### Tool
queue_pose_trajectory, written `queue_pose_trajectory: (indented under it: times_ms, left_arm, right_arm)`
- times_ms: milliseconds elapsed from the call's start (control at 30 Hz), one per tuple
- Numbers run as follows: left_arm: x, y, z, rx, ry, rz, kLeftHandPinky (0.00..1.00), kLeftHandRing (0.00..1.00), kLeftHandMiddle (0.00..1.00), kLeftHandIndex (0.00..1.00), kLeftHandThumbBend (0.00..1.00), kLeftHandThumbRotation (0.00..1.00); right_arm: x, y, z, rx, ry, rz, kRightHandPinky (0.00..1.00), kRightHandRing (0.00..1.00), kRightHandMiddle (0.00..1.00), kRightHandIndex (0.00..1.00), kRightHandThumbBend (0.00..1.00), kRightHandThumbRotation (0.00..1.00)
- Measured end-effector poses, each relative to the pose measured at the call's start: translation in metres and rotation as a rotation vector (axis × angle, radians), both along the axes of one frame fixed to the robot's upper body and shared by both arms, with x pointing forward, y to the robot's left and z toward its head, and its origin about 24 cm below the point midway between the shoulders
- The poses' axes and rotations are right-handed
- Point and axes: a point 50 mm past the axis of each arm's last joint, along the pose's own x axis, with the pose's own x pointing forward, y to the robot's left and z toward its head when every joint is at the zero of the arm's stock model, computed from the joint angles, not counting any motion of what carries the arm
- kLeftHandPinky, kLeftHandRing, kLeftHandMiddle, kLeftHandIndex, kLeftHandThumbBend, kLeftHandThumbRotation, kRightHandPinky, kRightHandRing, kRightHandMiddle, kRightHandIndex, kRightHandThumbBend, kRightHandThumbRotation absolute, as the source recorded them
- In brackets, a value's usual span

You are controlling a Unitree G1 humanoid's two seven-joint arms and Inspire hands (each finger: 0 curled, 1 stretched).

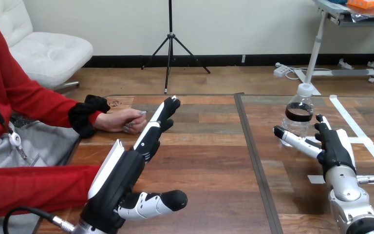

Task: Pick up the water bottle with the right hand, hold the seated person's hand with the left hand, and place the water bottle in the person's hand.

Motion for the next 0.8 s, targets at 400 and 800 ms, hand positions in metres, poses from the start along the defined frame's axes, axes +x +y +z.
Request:
queue_pose_trajectory:
  times_ms: [400, 800]
  left_arm:
    - [-0.001, -0.001, 0.005, -0.004, -0.025, -0.001, 0.95, 1.0, 1.0, 1.0, 1.0, 0.77]
    - [-0.005, 0.0, 0.006, -0.007, -0.025, 0.001, 0.96, 1.0, 1.0, 1.0, 1.0, 0.75]
  right_arm:
    - [0.007, 0.002, 0.006, -0.004, 0.007, 0.002, 0.88, 0.96, 0.98, 1.0, 1.0, 0.48]
    - [0.016, 0.005, 0.016, 0.003, -0.013, 0.009, 0.88, 0.96, 0.99, 1.0, 1.0, 0.45]
